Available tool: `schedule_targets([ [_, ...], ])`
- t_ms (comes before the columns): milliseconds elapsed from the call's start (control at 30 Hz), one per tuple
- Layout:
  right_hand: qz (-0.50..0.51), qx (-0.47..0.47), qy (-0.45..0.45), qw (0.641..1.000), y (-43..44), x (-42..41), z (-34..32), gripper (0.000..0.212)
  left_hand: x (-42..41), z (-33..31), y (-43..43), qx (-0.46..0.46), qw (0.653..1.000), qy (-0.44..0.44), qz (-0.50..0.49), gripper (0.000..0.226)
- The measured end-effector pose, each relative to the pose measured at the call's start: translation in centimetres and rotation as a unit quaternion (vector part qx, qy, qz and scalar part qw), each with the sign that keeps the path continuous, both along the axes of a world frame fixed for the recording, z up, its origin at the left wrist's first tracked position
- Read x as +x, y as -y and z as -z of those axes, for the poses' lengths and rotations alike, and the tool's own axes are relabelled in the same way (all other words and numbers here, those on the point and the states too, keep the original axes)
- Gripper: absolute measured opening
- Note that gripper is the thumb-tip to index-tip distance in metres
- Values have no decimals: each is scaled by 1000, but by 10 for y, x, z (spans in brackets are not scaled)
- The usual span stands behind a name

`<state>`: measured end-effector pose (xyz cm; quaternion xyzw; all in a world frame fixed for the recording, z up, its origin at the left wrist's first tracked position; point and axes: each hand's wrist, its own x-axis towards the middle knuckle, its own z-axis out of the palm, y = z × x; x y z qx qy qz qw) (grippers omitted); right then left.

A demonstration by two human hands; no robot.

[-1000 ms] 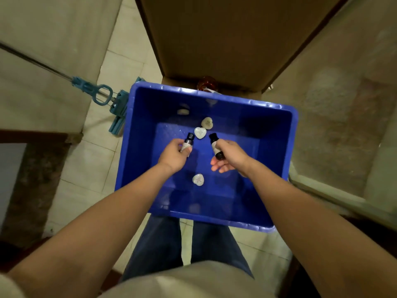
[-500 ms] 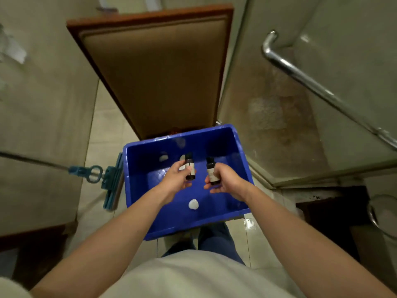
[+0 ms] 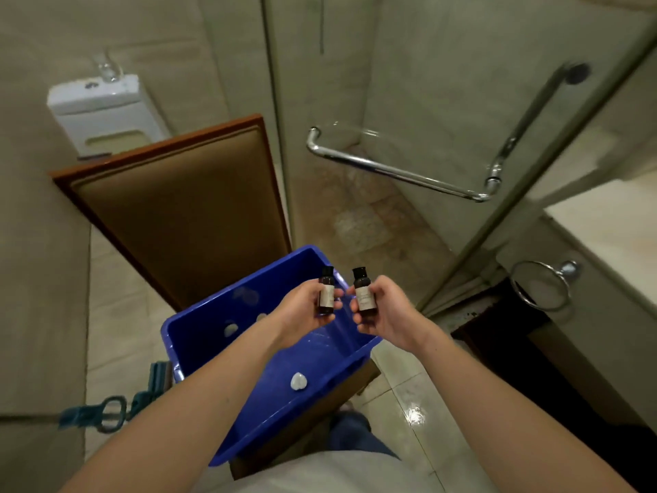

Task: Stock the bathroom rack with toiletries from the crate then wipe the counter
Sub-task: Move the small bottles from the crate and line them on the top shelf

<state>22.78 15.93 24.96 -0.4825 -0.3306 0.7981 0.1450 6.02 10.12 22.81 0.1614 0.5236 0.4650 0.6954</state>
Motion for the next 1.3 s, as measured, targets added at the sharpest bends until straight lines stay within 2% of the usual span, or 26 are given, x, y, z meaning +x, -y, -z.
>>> schedule_targets([
  [167,72,47,-15,996,3,51,-13,34,46,-13,-21,-9,996,-43,75,30],
  [267,116,76,-10,990,0,88,-21,35,78,-25,-34,21,989,-93,114,32],
  [433,184,84,-9,979,-3,151,-38,29,140,-46,-59,66,977,-122,164,30],
  [600,257,106,-43,960,-1,238,-57,19,230,-64,-84,91,970,-102,199,16],
  [733,287,120,-37,950,5,311,-71,16,309,-75,-92,101,965,-77,227,9],
  [933,336,148,2,930,14,419,-86,24,421,-93,-98,124,952,-64,271,12],
  [1167,385,190,32,903,32,530,-100,27,538,-102,-105,164,916,-119,347,27],
  [1300,417,206,41,884,46,585,-109,22,598,-111,-102,184,894,-125,388,21],
])
